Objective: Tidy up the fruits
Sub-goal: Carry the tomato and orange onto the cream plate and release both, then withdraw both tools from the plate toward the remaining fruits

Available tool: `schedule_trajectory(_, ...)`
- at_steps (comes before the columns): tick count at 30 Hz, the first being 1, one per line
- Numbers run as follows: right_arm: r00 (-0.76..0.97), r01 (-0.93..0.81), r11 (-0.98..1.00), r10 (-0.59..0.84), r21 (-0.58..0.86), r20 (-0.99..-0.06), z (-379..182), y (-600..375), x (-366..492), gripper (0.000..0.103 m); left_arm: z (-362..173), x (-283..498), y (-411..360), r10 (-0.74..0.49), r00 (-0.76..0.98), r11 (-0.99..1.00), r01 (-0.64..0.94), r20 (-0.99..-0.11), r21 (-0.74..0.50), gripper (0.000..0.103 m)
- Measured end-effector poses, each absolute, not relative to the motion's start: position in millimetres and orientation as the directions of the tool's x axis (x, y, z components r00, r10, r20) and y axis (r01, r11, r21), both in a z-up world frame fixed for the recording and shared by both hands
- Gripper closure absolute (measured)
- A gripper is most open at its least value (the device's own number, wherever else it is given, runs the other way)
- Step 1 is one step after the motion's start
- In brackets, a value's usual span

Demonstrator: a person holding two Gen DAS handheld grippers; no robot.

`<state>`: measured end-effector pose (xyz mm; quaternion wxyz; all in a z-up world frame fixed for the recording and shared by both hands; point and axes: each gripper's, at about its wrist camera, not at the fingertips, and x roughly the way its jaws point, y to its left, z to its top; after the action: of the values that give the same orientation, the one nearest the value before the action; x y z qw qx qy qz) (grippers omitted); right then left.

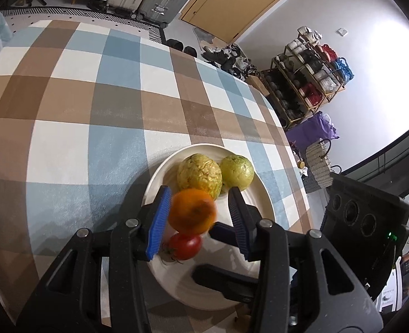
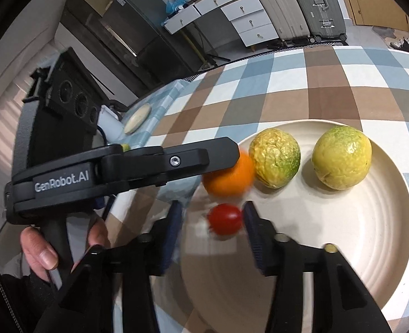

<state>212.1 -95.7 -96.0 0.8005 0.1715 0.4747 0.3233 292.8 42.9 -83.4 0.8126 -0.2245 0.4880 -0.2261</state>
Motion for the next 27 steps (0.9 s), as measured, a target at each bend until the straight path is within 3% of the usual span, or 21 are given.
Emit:
schedule_trajectory(2, 0.35, -0.352, 0.733, 0.68, 0.583, -0.644, -94, -99, 208, 0.039, -79, 289, 45, -0.587, 0.432, 0.795, 0.146, -0.685, -0.589, 0.063)
schedule_trajectory(7, 0.367, -0.359, 0.734, 0.679, 0.577, -0.635, -86, -113, 188, 0.033, -59, 269, 49, -0.571, 0.466, 0.804, 0.155, -0.675, -0.573, 0.055)
schedule_trajectory(16, 0.45, -0.374, 0.753, 0.657, 0.541, -0.604, -66, -150, 140, 0.013, -31, 205, 59, -0.455, 0.591, 0.858, 0.093, -0.666, -0.504, 0.025)
schedule_trajectory(27, 0.588, -0.362, 0.802, 0.593, 0.476, -0.551, -40, -187, 83, 0.002, 7, 120, 40, -0.29, 0.694, 0.94, 0.076, -0.659, -0.334, 0.019)
